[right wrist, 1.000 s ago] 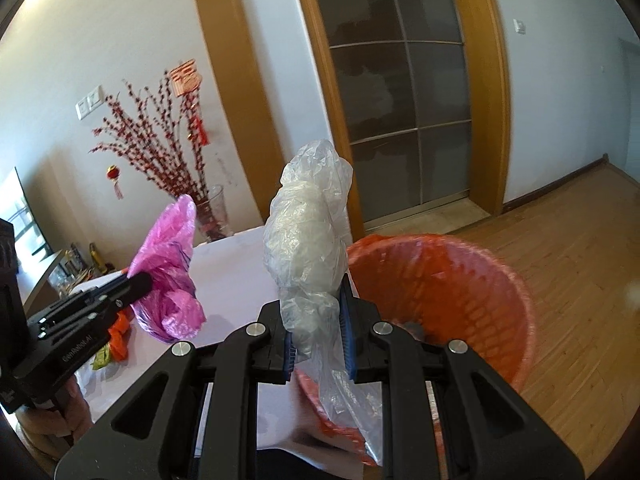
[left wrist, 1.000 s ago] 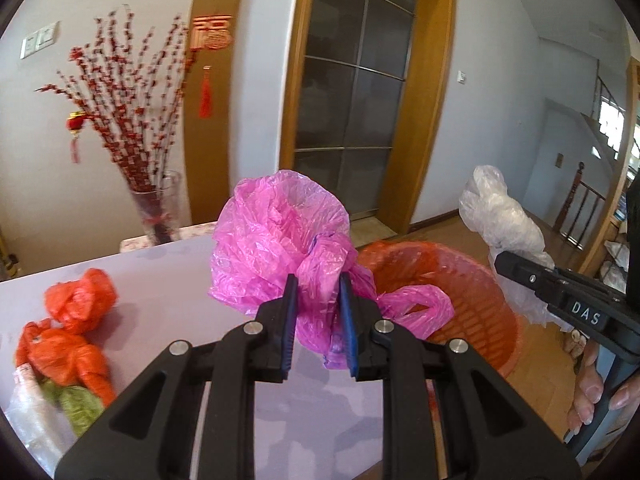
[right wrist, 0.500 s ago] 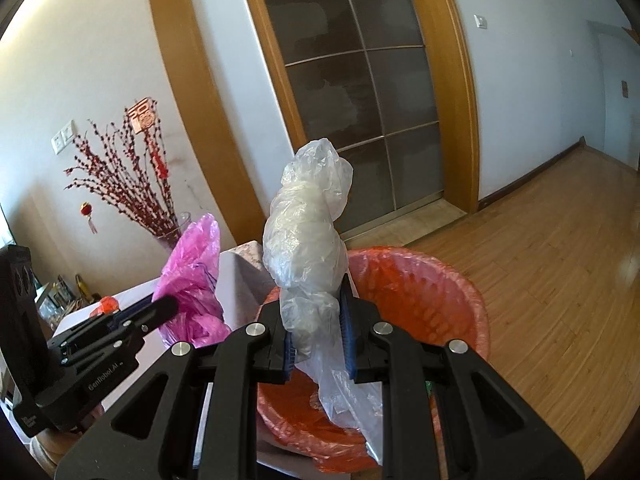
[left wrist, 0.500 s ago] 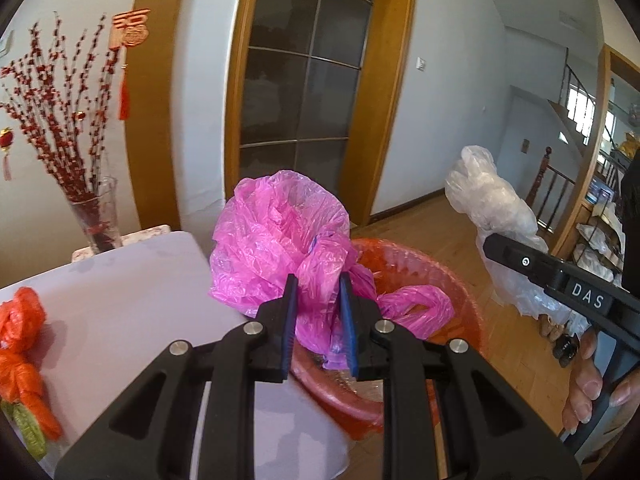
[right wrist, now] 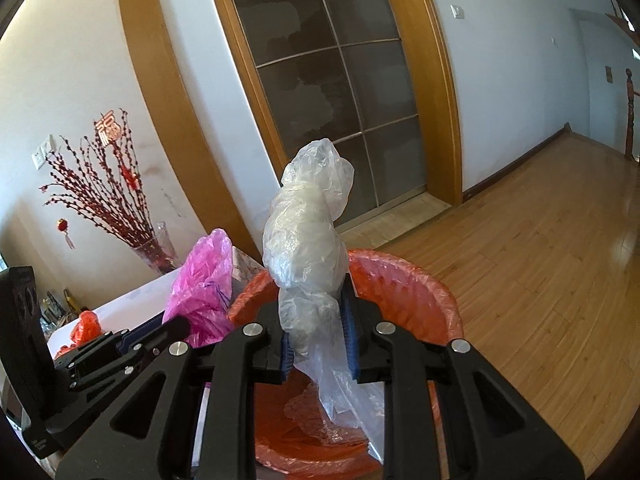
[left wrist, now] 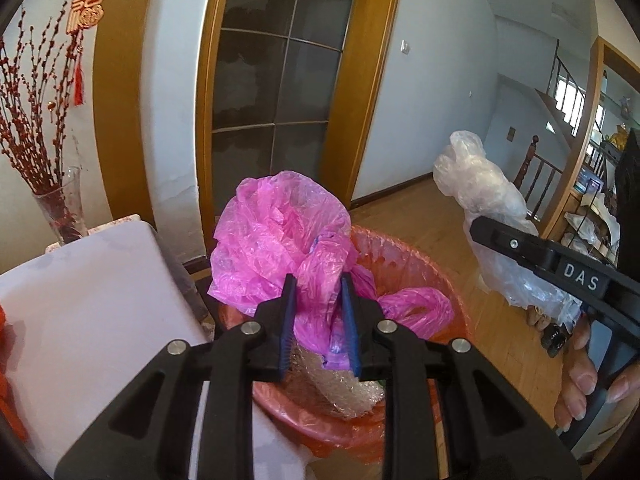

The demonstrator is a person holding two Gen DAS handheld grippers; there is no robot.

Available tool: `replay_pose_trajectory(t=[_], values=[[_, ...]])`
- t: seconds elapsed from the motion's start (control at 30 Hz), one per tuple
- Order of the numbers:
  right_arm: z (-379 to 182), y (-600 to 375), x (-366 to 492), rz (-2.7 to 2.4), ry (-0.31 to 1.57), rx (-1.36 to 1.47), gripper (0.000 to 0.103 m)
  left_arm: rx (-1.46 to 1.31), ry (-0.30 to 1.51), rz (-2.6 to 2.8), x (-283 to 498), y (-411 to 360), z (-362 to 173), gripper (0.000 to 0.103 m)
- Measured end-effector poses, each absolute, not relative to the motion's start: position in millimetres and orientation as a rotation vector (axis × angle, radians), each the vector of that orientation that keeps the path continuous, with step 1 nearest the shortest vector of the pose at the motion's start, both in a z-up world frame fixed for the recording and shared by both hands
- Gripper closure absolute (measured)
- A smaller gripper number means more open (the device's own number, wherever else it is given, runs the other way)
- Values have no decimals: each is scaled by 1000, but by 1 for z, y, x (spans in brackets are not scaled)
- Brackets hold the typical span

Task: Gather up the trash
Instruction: 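Carry the pink and clear bags over the orange basket with both tools, then open both tools to drop the pink and clear bags into the basket, then move both open tools back over the remaining bags on the table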

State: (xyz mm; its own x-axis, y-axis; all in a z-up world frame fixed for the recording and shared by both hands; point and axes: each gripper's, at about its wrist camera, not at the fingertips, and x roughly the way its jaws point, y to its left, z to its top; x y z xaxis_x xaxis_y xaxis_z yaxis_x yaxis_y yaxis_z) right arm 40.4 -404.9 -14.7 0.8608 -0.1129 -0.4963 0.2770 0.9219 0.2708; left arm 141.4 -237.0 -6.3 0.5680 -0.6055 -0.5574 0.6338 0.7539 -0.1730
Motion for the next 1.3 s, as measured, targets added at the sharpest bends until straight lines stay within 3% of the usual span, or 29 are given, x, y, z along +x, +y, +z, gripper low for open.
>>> replay_pose_trajectory(t=[0.07,0.13,0.17,0.27,0.77,0.93,1.07,1.3], values=[[-19,-410,43,-219,503,350,73,52,644,-725,143,-240,-9,72],[-22,-415,43,-222,512,363,69,43,654,-713,146,-240,-14,53],[-24,-418,43,-223,515,371,64,38,656,-711,147,-240,-15,51],[-29,-422,38,-236,516,387,59,36,665,-683,151,-234,-19,51],[-21,-381,37,-219,504,252,59,145,538,-412,124,-151,-3,43],[-20,-352,44,-155,514,222,59,138,513,-306,112,-99,5,42],[-22,-317,53,-77,534,194,52,126,510,-178,100,-41,9,41],[-31,-246,69,77,575,139,50,107,546,79,75,61,-7,31]])
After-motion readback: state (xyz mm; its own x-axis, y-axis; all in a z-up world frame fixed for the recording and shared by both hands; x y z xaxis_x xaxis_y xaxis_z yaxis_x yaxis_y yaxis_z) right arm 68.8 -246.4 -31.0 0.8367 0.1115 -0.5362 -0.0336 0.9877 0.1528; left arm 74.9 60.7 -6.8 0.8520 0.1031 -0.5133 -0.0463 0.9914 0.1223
